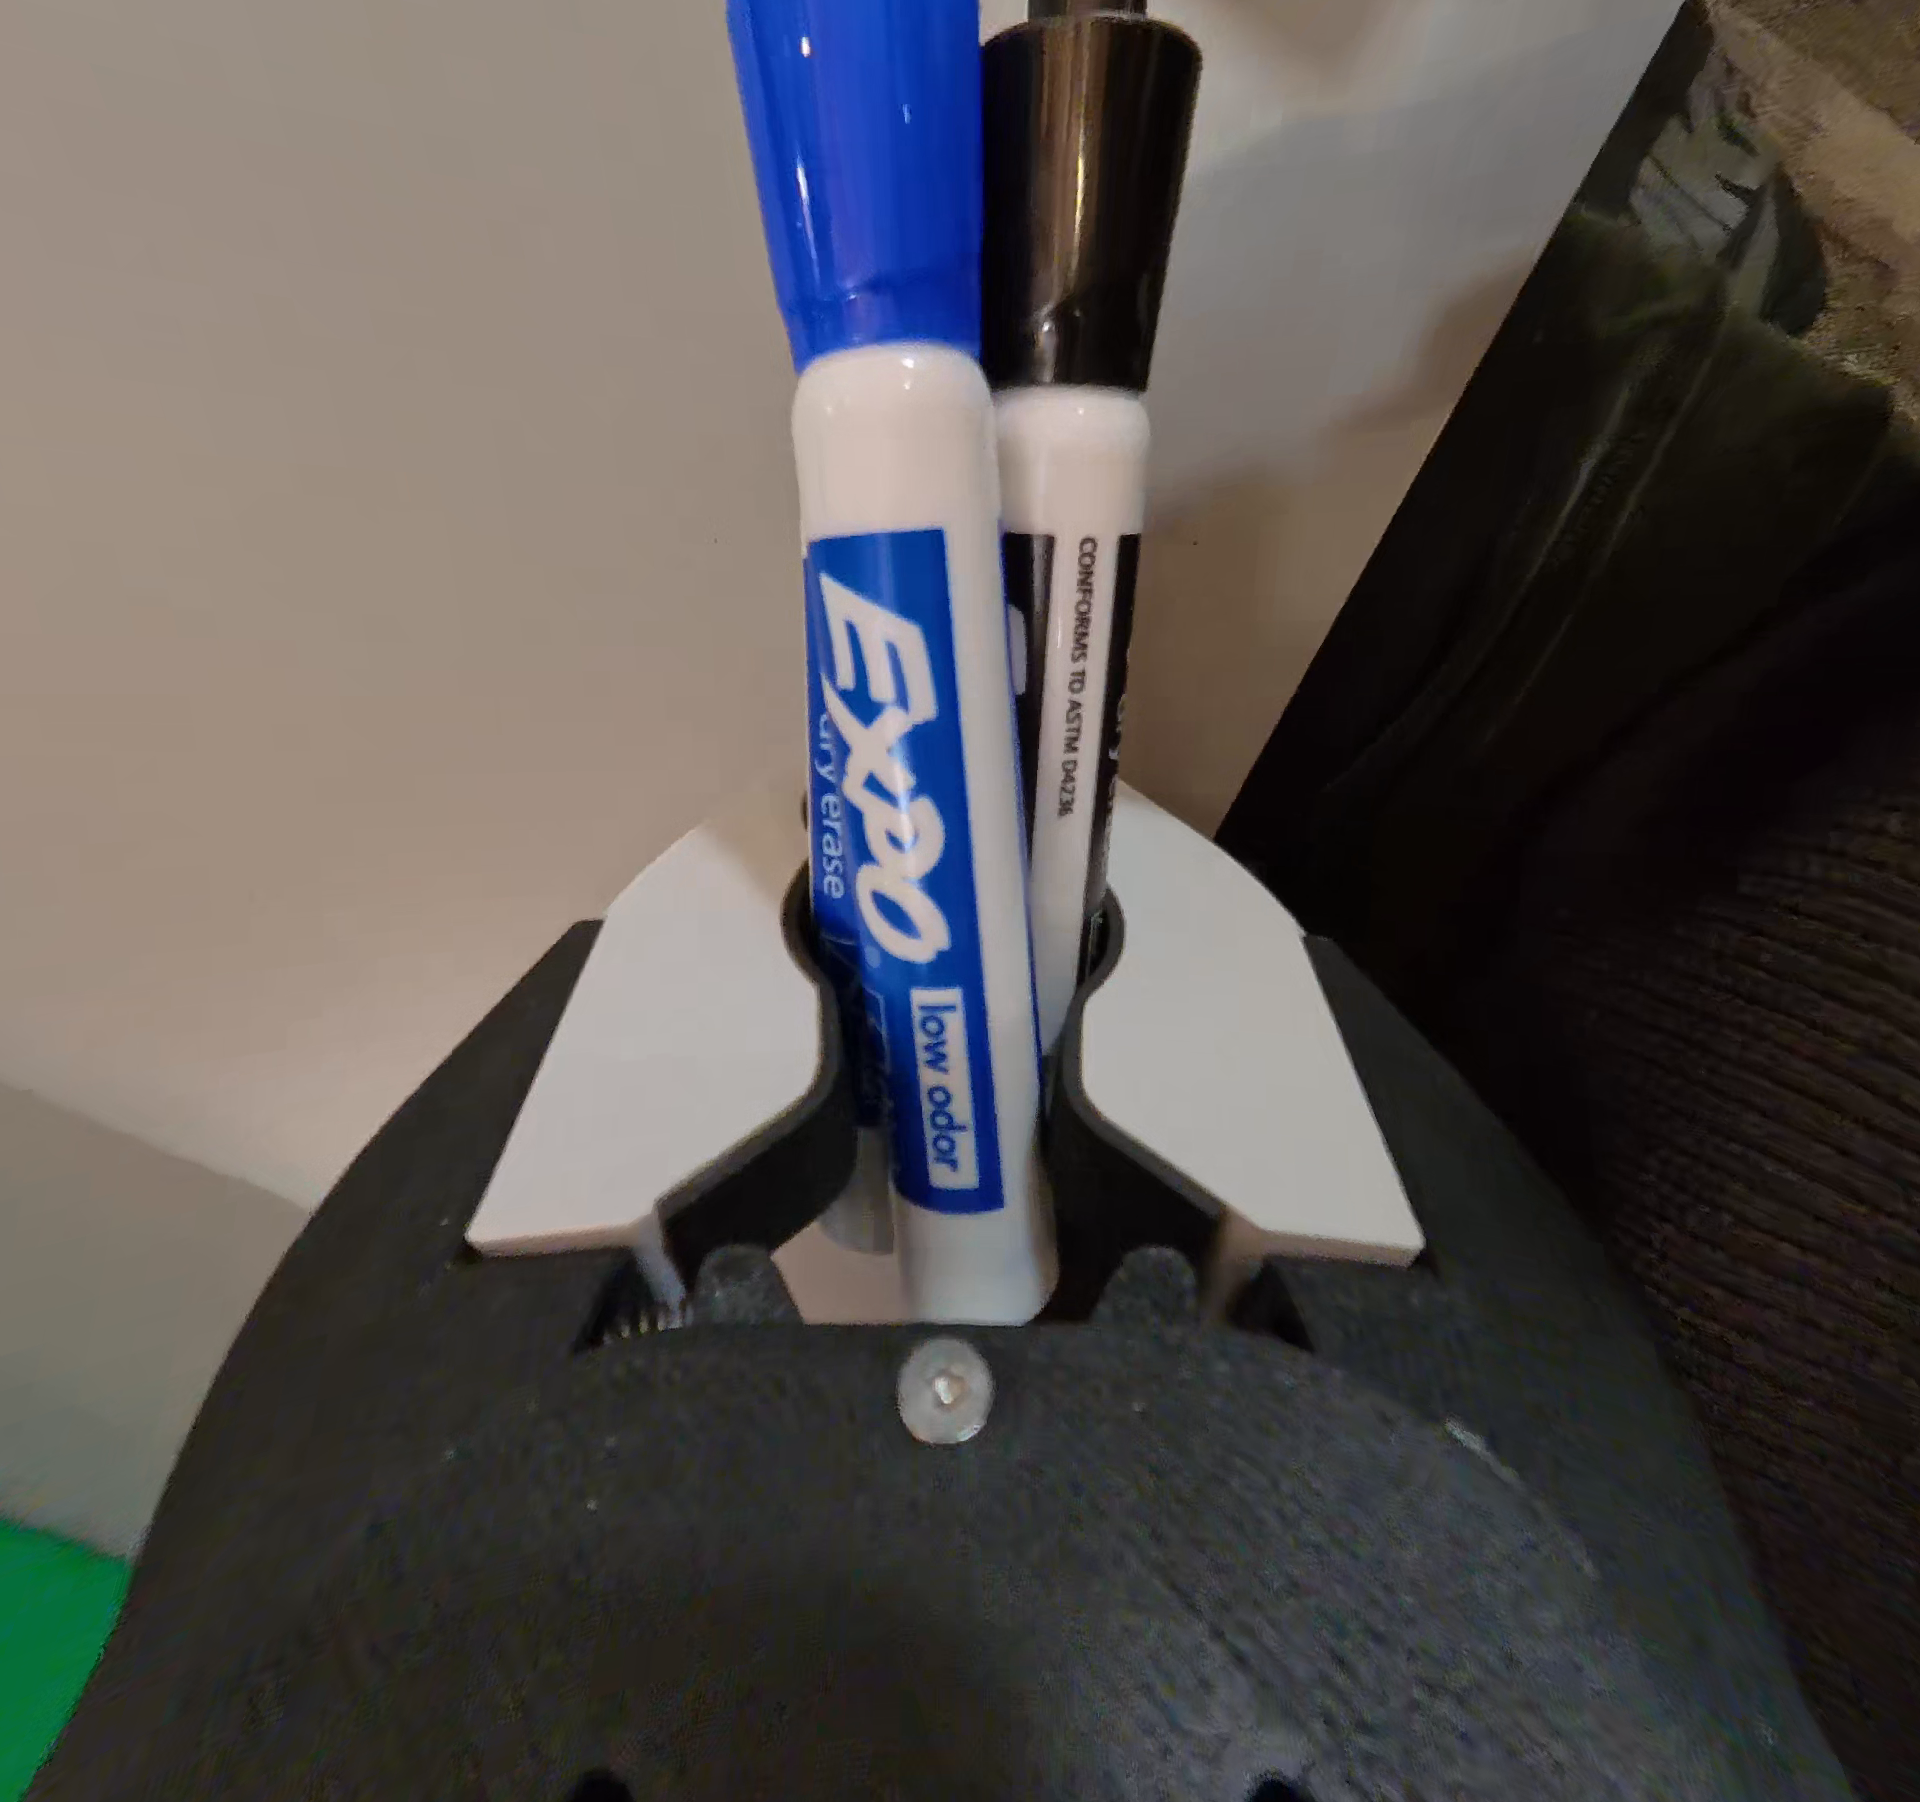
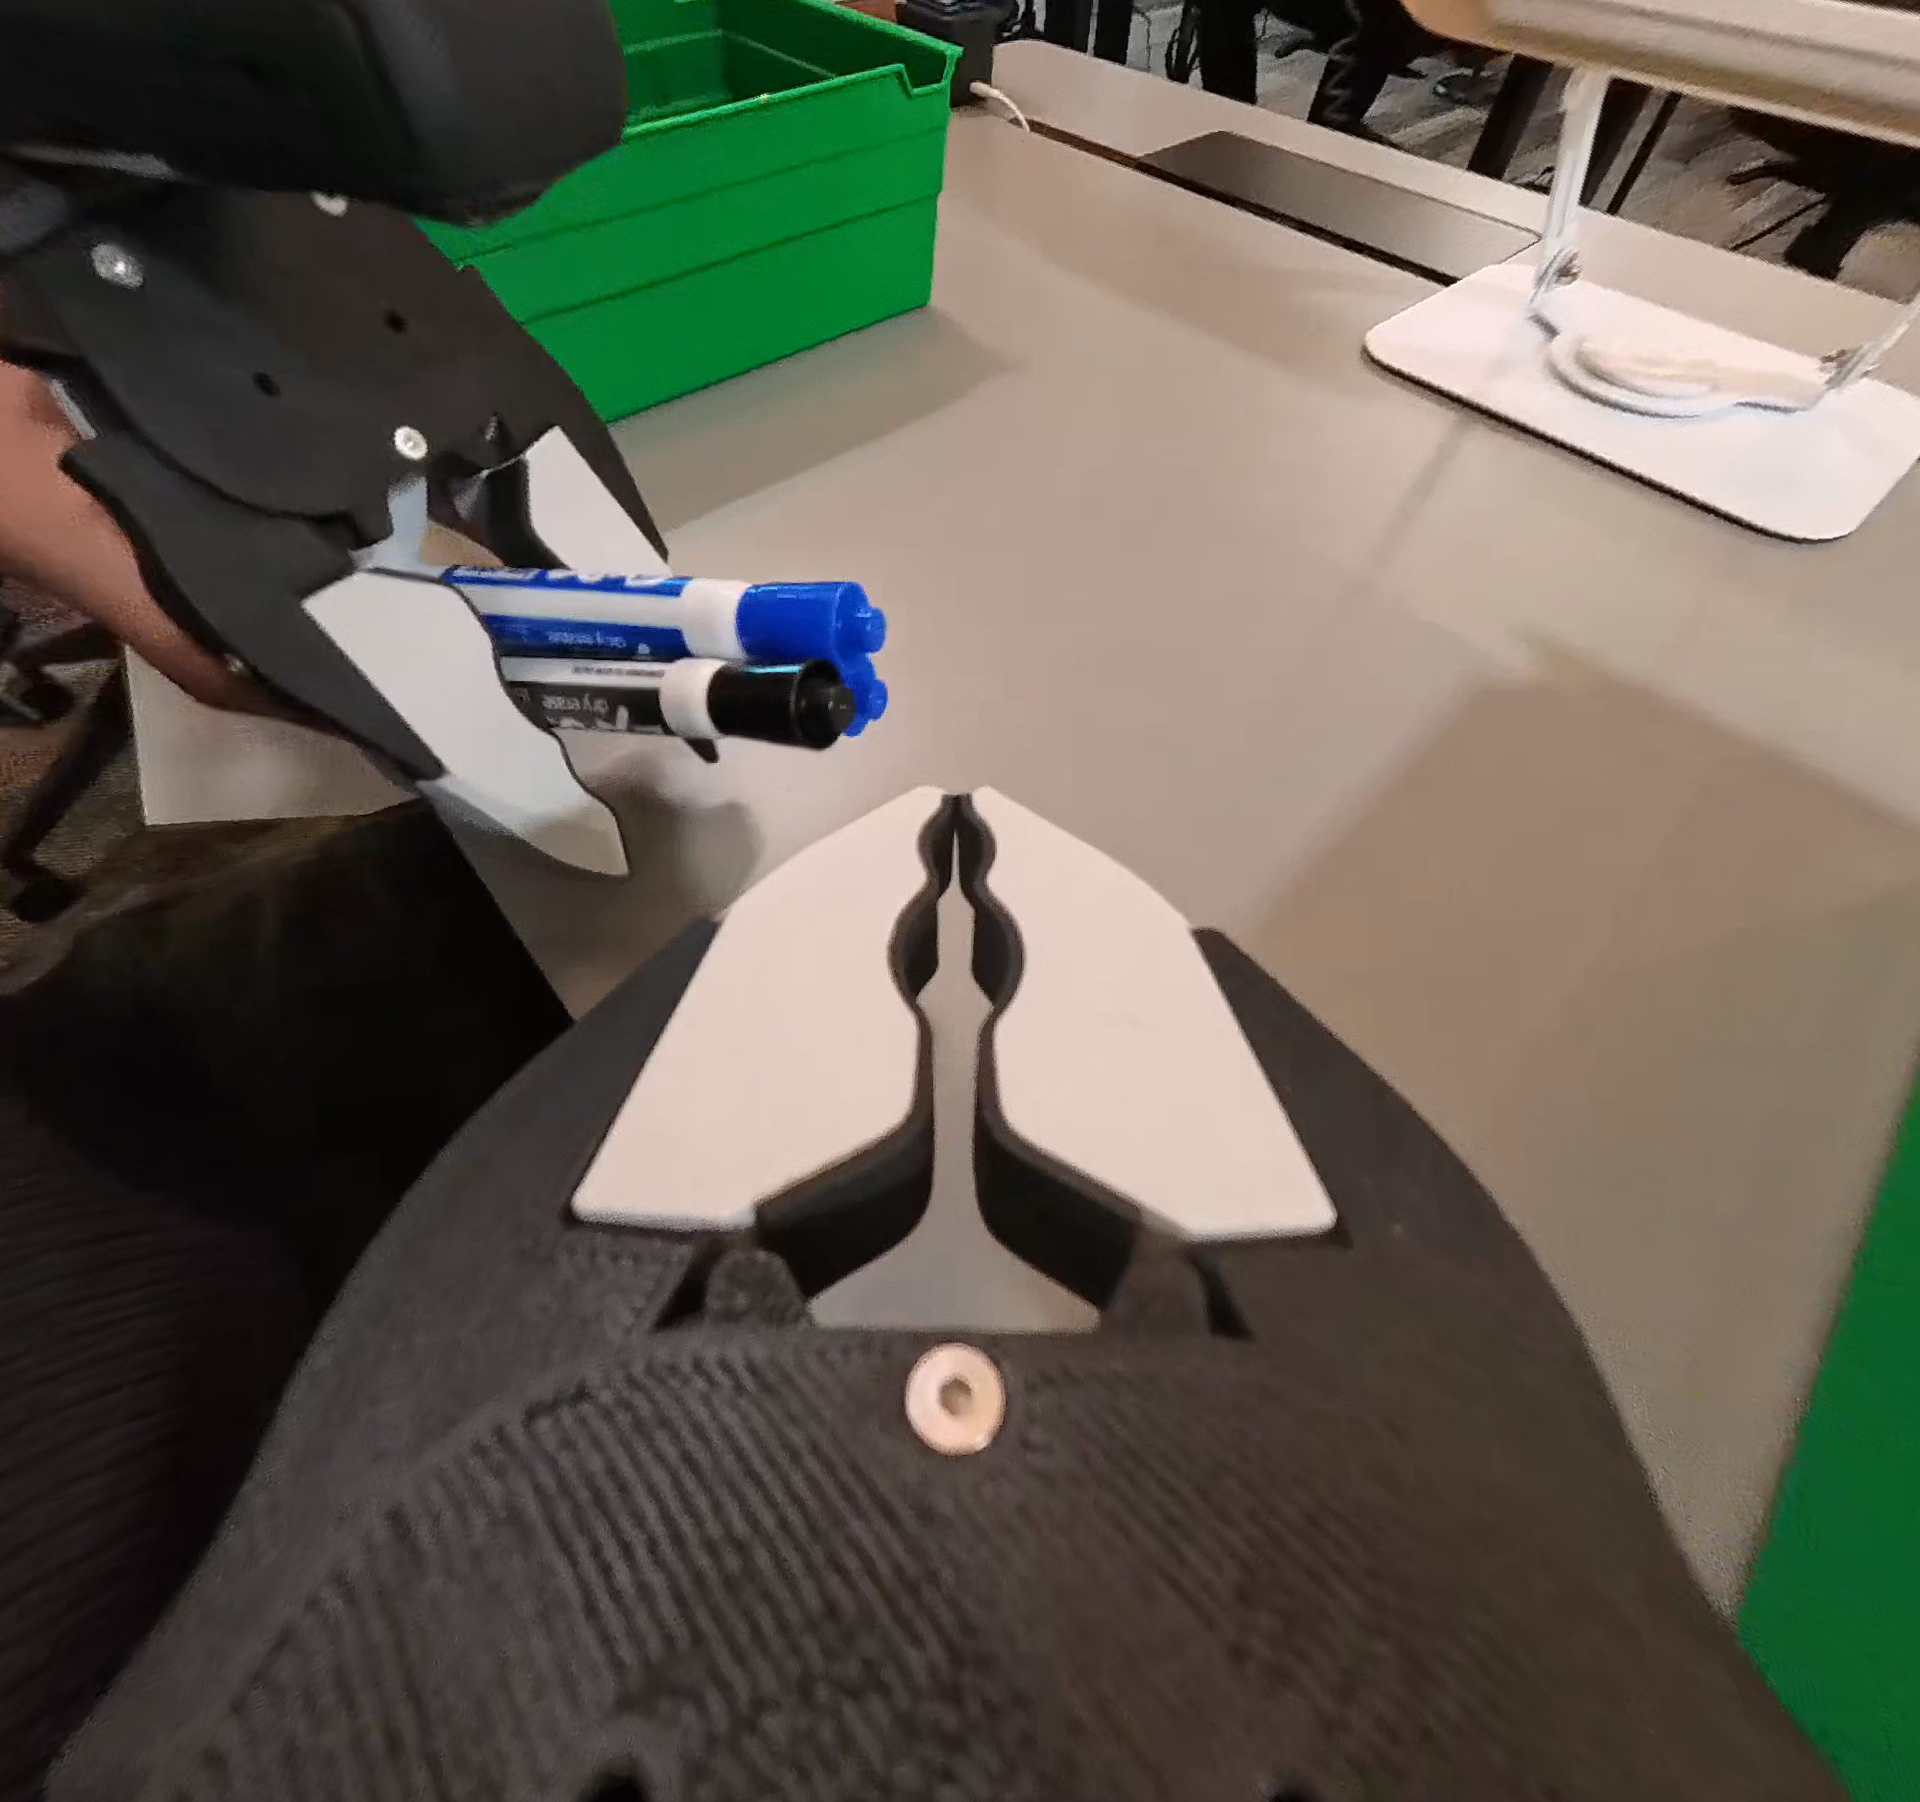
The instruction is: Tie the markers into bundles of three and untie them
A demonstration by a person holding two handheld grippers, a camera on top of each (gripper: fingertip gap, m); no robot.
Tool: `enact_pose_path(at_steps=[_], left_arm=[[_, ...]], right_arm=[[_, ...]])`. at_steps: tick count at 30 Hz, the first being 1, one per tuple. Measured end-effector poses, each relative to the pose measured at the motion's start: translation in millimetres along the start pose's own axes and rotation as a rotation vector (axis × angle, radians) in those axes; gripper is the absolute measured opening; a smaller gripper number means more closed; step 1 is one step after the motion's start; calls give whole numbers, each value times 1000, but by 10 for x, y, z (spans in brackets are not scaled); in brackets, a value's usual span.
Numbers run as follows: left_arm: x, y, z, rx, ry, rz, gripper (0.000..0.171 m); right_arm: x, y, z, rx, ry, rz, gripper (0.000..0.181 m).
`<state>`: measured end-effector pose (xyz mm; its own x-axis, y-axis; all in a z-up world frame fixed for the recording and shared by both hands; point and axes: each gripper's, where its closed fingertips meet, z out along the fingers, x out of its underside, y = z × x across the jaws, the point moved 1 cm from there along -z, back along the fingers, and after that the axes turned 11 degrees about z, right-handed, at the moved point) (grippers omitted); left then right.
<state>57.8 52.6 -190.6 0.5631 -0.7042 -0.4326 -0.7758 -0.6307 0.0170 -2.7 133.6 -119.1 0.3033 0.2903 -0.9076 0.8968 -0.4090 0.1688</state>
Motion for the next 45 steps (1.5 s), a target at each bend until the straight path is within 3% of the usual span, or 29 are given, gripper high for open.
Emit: enact_pose_path(at_steps=[5,11,16,29,35,45], left_arm=[[20,-13,-3,-2,30,25,46],[265,-157,-5,15,105,17,46],[265,-334,-67,28,82,10,46],[523,-385,-124,-9,98,-53,46],[568,-333,-164,-27,98,-70,46],[813,-392,-274,-34,88,-182,46]], right_arm=[[-80,22,-8,-27,-25,-2,0],[-83,131,85,-55,-12,-87,0],[-75,264,234,-101,17,-106,0],[18,716,401,-440,127,-109,0],[-9,629,439,-390,119,-100,2],[24,514,440,-369,133,-49,21]])
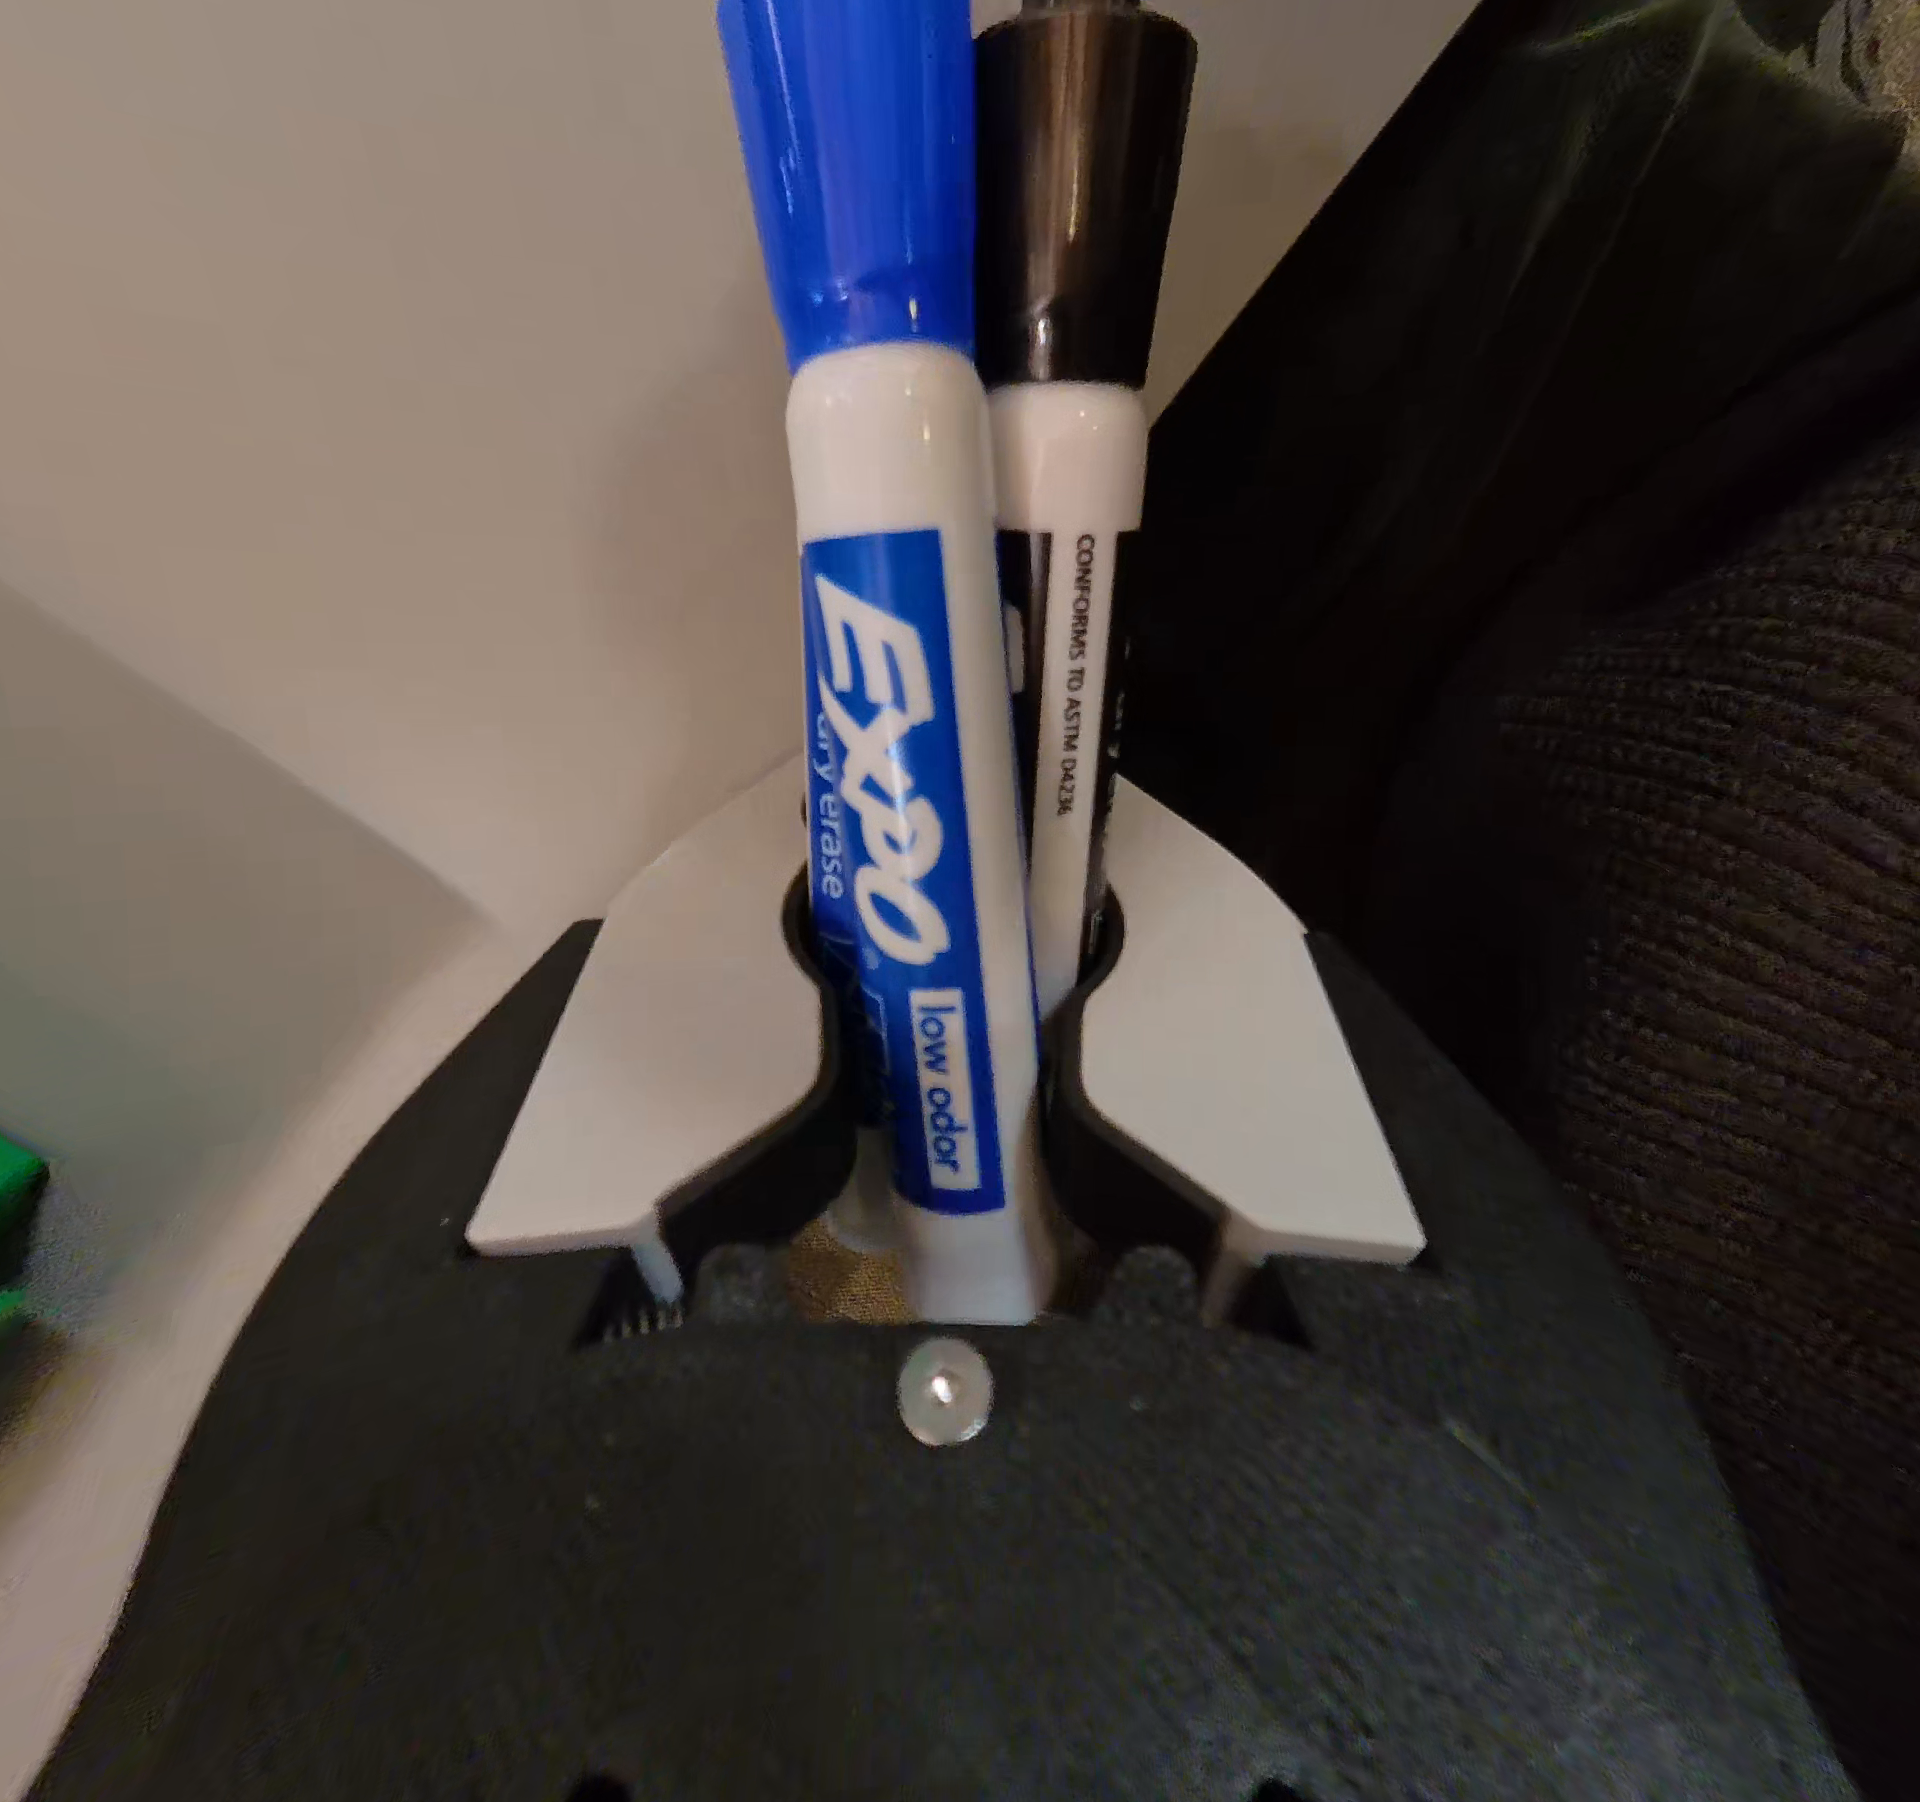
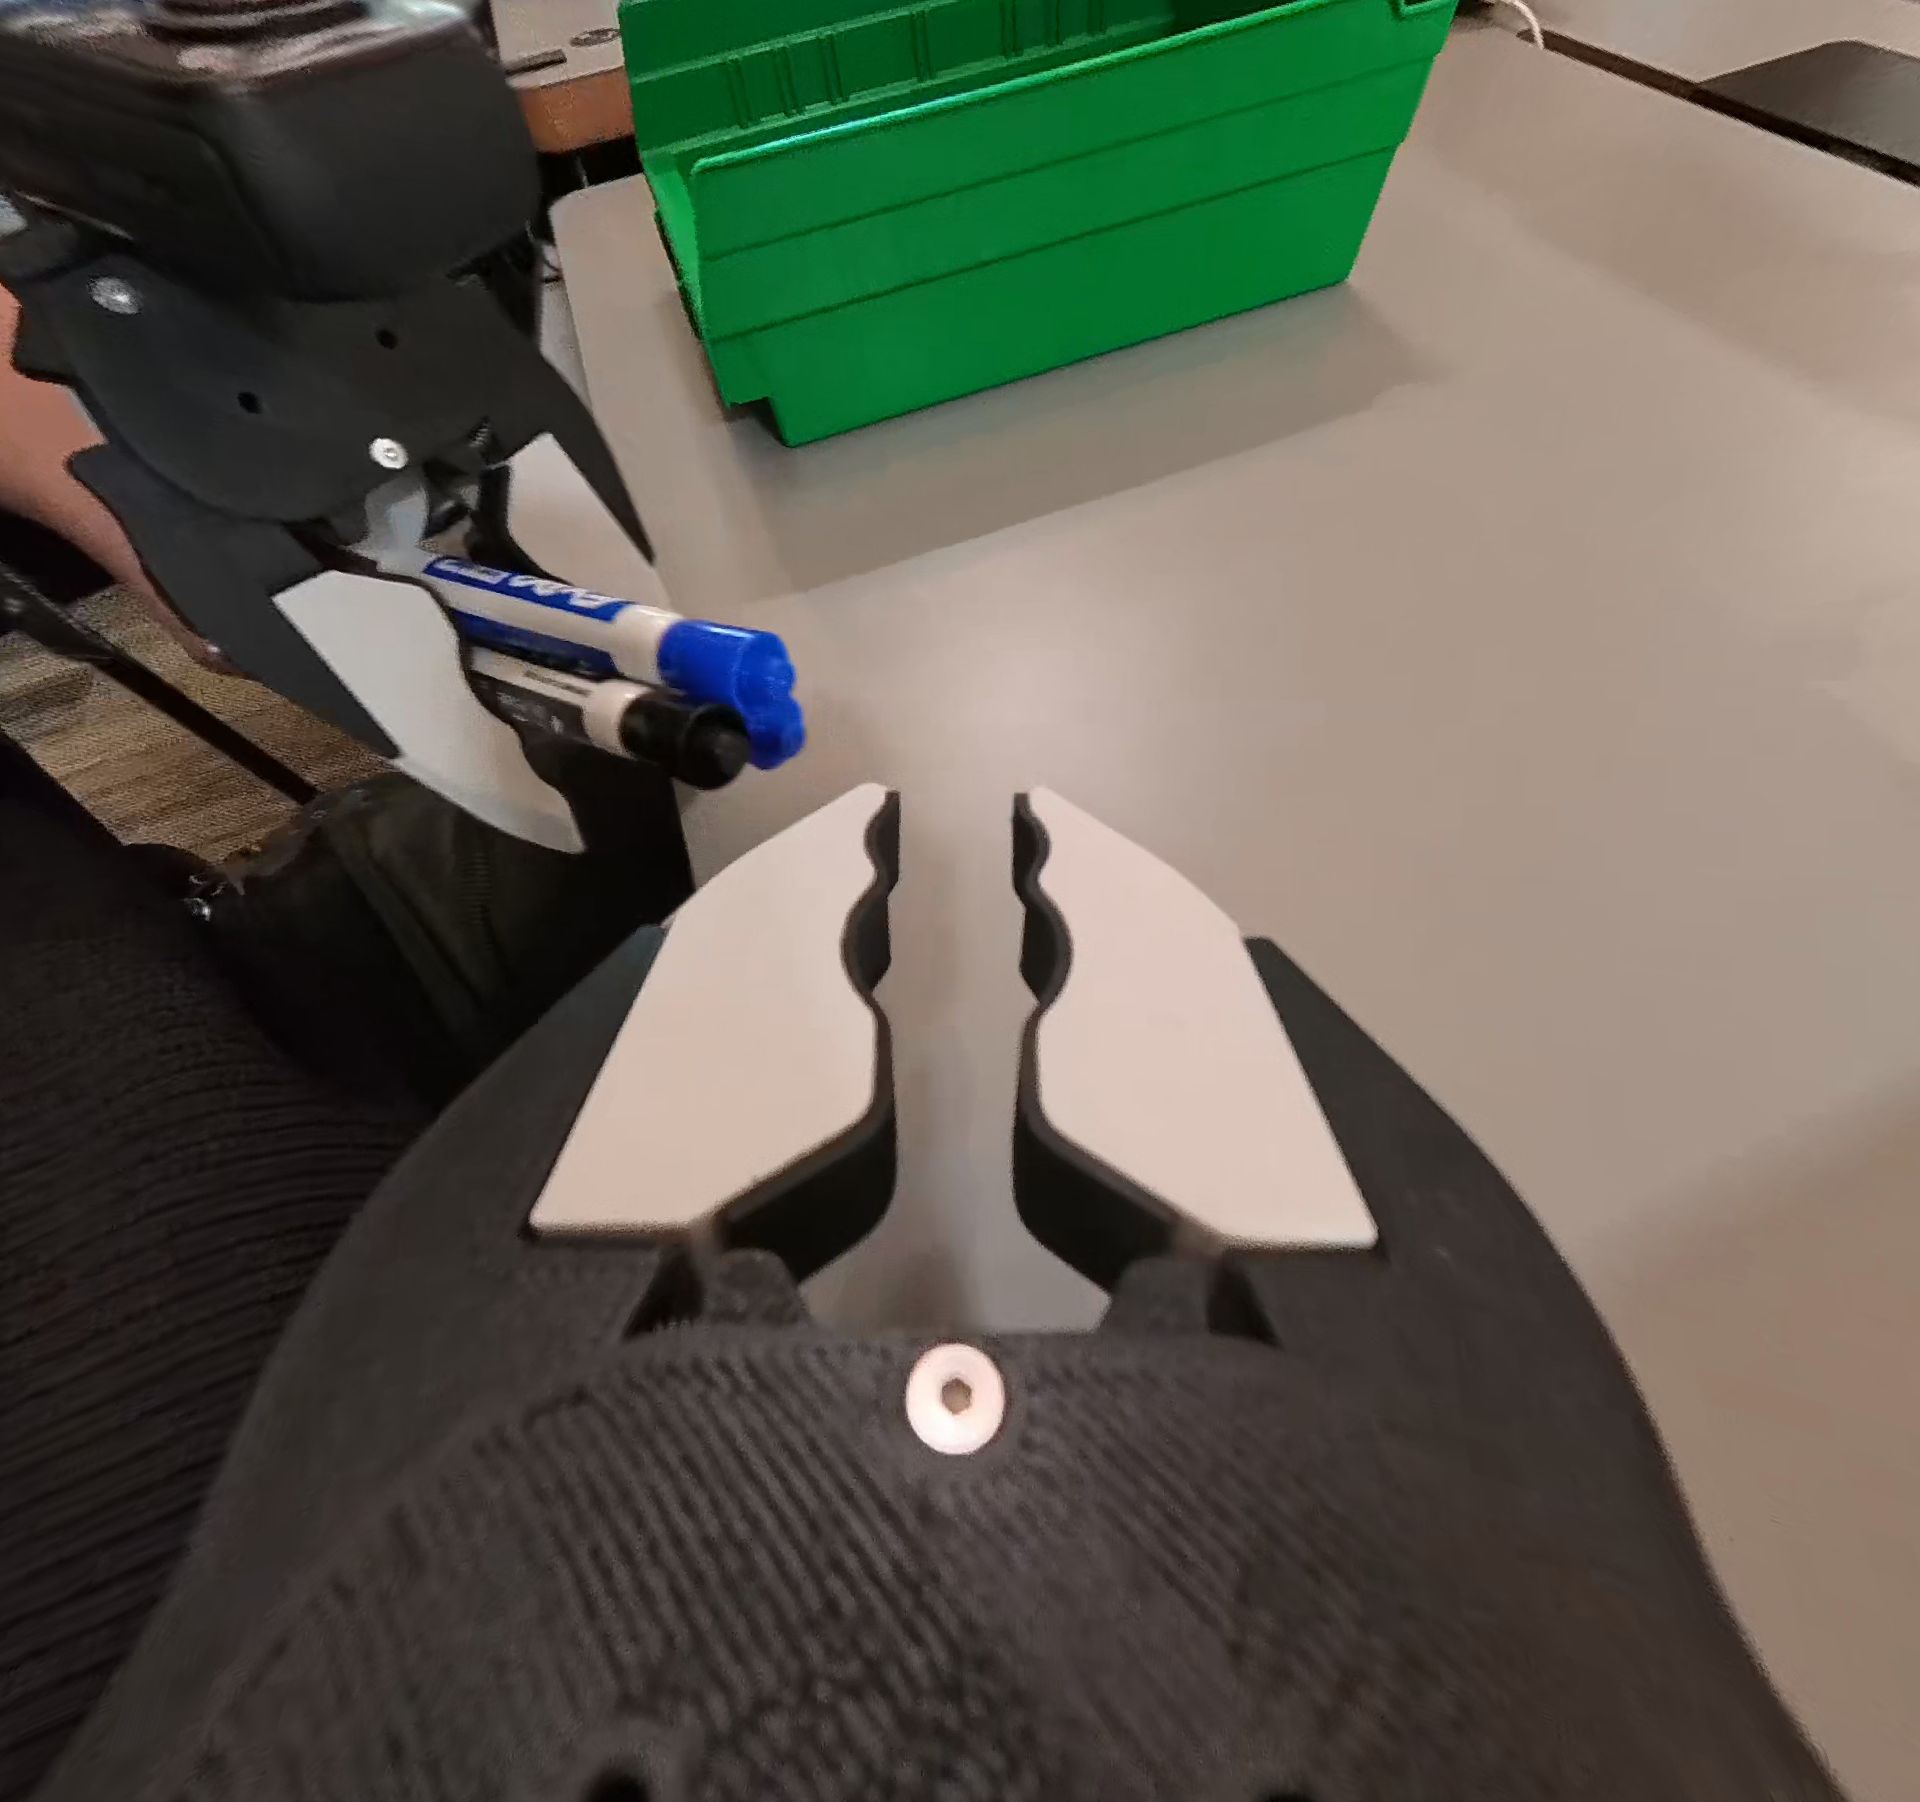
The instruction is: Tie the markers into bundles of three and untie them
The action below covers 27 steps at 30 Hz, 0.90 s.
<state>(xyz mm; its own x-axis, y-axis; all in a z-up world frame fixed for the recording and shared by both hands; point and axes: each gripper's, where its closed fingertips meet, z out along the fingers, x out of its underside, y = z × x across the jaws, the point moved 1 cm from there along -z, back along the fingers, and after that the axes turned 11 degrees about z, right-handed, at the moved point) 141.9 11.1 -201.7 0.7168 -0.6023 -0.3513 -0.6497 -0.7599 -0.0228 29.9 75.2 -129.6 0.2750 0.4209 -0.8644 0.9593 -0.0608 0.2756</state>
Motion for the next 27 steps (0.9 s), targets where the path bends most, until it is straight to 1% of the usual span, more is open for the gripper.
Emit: enact_pose_path(at_steps=[4,7,9,11,13,15,17,18,19,21,23,25,26,27], left_arm=[[194,-65,-84,-26,-8,-61,46],[331,-98,-197,-53,-20,-116,46],[419,-116,-265,-69,-26,-152,46],[523,-128,-309,-90,-23,-194,46],[622,-156,-334,-101,-18,-222,46],[681,-204,-347,-96,-27,-247,46],[726,-244,-353,-100,-32,-264,46],[748,-266,-351,-101,-32,-272,46],[768,-287,-348,-102,-31,-277,46],[814,-338,-341,-91,-24,-296,46],[850,-382,-345,-79,-30,-317,46],[878,-401,-363,-75,-47,-341,46],[897,-409,-372,-71,-54,-355,46],[919,-413,-380,-68,-60,-368,46]], right_arm=[[5,-36,112,1,28,-26,22],[-128,-66,253,22,25,-104,23],[-308,-54,371,36,11,-181,23],[-555,8,521,22,-12,-253,23],[-874,101,728,-25,-24,-302,23],[-1201,198,1003,-101,18,-334,27],[-1486,264,1347,-160,113,-383,33],[-1583,276,1543,-180,186,-430,33],[-1667,226,1765,-155,260,-515,31],[-1763,15,2204,-36,423,-743,28],[-1782,-147,2551,32,606,-871,31],[-1764,-275,2826,69,765,-878,33],[-1708,-341,2924,85,859,-810,36],[-1599,-401,2977,98,991,-679,44]])
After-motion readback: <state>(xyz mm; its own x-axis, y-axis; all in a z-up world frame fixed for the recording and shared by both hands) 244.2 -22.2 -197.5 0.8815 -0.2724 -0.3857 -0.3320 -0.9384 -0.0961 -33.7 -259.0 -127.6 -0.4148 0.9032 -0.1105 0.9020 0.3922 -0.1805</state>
